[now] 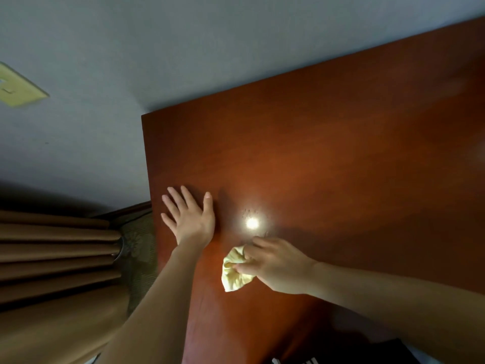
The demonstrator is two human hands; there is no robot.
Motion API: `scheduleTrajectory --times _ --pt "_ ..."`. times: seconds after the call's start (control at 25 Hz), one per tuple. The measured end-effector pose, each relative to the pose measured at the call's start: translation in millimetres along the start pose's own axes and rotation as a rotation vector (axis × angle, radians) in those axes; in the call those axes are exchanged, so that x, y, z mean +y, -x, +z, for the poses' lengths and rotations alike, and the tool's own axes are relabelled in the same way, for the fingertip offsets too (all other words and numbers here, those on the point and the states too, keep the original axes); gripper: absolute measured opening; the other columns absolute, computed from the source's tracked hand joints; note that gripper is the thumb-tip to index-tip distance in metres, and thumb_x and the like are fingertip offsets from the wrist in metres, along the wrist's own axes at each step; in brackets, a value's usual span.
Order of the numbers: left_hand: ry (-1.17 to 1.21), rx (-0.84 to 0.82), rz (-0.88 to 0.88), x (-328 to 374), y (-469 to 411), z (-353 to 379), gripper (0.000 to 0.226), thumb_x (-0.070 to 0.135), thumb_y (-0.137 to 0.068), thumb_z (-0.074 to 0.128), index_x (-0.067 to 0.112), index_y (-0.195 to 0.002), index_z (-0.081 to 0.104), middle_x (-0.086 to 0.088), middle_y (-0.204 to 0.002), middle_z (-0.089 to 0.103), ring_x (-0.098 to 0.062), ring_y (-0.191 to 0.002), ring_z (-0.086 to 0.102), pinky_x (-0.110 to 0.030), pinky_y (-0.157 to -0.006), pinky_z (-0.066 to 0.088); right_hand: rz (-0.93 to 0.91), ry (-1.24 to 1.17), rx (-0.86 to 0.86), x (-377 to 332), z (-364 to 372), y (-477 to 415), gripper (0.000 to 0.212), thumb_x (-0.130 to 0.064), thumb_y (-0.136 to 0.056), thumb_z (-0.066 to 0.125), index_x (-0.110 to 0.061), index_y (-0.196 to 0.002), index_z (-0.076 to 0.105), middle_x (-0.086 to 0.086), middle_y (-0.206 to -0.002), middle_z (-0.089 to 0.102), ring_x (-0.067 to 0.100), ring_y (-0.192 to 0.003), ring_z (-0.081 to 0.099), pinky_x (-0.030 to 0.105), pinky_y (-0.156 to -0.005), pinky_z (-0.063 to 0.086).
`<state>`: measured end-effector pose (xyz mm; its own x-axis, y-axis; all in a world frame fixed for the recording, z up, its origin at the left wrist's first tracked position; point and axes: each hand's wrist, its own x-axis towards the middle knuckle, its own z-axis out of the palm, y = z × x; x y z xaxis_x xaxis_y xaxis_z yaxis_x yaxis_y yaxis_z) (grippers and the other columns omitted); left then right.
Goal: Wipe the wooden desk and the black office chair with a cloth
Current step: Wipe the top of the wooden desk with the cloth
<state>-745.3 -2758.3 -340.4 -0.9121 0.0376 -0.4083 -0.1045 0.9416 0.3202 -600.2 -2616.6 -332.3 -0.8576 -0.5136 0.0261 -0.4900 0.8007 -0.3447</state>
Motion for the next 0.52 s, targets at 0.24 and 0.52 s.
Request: scheduleTrajectory --times 0.24,0.52 --pt "-0.053 -0.053 0.214 41.3 22.2 20.4 0.067 0.052 -0.098 0.017 0.018 -0.151 -0.007 0.0 -0.156 -0.023 -0.016 -0.14 -0.028 -0.044 -0.111 -0.02 0.201 0.074 0.172 43.6 -14.1 22.7 0.04 -0.013 -0.064 0.079 -0.029 -0.1 0.071 -0.002 -0.084 0.061 0.018 -0.076 0.061 0.031 -0.056 0.053" --pt "-0.083 -0.116 0.262 76.2 34.6 38.4 0.066 0.052 -0.098 0.015 0.02 -0.151 -0.007 0.002 -0.156 -0.022 -0.015 -0.14 -0.028 -0.045 -0.11 -0.021 0.652 0.08 0.225 137.1 -55.2 48.4 0.044 -0.006 -0.074 0.071 -0.026 -0.113 0.069 0.009 -0.097 0.061 0.033 -0.09 0.058 0.04 -0.065 0.051"
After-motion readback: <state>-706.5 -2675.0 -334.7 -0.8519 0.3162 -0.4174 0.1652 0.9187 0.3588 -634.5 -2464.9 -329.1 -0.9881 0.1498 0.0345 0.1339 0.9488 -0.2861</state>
